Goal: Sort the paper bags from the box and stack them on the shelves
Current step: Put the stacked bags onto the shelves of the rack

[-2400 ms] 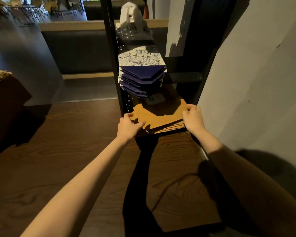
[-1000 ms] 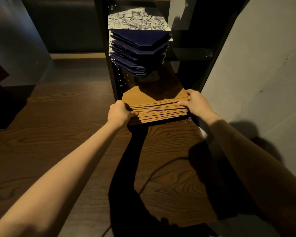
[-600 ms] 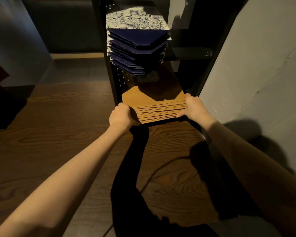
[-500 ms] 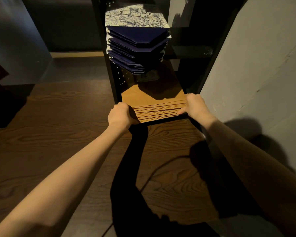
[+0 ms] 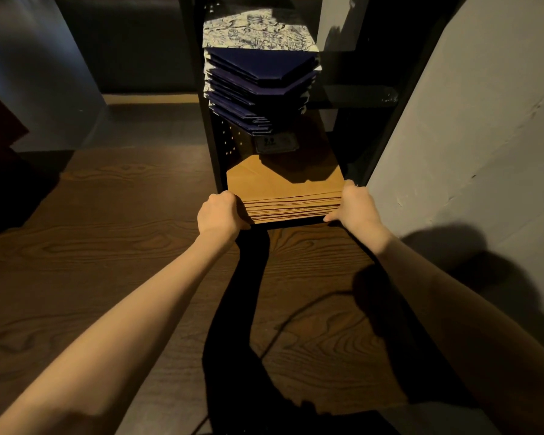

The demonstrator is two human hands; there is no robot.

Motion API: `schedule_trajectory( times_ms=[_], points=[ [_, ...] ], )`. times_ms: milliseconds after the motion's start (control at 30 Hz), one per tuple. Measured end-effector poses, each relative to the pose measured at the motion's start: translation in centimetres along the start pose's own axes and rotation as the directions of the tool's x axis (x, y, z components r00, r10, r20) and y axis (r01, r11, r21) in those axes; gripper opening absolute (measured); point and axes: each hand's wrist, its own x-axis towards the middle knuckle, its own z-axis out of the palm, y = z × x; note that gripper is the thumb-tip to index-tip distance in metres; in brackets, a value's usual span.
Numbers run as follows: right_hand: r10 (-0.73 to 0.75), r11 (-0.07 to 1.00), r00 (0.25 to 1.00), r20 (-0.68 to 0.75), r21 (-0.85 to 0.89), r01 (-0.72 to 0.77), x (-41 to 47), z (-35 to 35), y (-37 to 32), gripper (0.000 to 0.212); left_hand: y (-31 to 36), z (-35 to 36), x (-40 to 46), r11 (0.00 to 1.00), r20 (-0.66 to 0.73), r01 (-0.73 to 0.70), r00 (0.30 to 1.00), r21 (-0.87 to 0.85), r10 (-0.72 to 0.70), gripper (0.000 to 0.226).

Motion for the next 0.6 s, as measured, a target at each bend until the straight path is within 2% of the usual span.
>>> schedule_trajectory(
  times_ms=[200, 267, 300, 367, 433, 467, 500, 567, 600],
  points=[
    [-0.005, 0.999, 1.000, 0.000, 0.043, 0.005, -0.4, 0.4, -0.5, 0.050, -1.0, -0.8, 0.5, 1.000, -0.102, 0.005, 0.995, -0.004, -0.006, 0.027],
    [-0.039, 0.993, 0.996, 0.078, 0.111, 0.031, -0.3, -0.3, -0.7, 0.048, -1.2, -1.1, 0.7, 0.998, -0.063, 0.008, 0.998, -0.067, -0.012, 0.028],
    [-0.076, 0.974, 0.984, 0.162, 0.222, 0.038, -0.2, -0.7, -0.6, 0.047, -1.4, -1.3, 0.9, 0.991, -0.003, 0.012, 1.000, -0.133, -0.012, 0.030],
    [-0.135, 0.854, 0.930, 0.341, 0.516, -0.065, -0.6, -1.8, -0.6, 0.044, -1.6, -1.6, 1.0, 0.942, 0.147, 0.032, 0.989, -0.335, 0.018, 0.033],
    [-0.061, 0.690, 0.919, 0.390, 0.682, -0.243, -0.4, -2.1, -0.9, 0.052, -1.7, -1.8, 1.1, 0.869, 0.199, 0.044, 0.978, -0.492, 0.063, 0.033],
    [-0.013, 0.646, 0.925, 0.379, 0.709, -0.281, -0.1, -2.1, -1.1, 0.055, -1.9, -1.8, 1.3, 0.858, 0.177, 0.037, 0.982, -0.512, 0.063, 0.034],
    [0.003, 0.621, 0.930, 0.368, 0.728, -0.290, 0.2, -2.0, -1.2, 0.048, -1.9, -1.8, 1.3, 0.859, 0.155, 0.025, 0.986, -0.511, 0.064, 0.036],
    [0.016, 0.638, 0.937, 0.348, 0.718, -0.278, 0.5, -1.9, -1.8, 0.026, -2.0, -1.6, 1.6, 0.872, 0.145, -0.001, 0.986, -0.490, 0.083, 0.042],
    [0.035, 0.653, 0.943, 0.332, 0.707, -0.273, 0.7, -1.8, -2.2, 0.022, -2.0, -1.3, 1.7, 0.881, 0.144, -0.009, 0.986, -0.472, 0.087, 0.044]
  ],
)
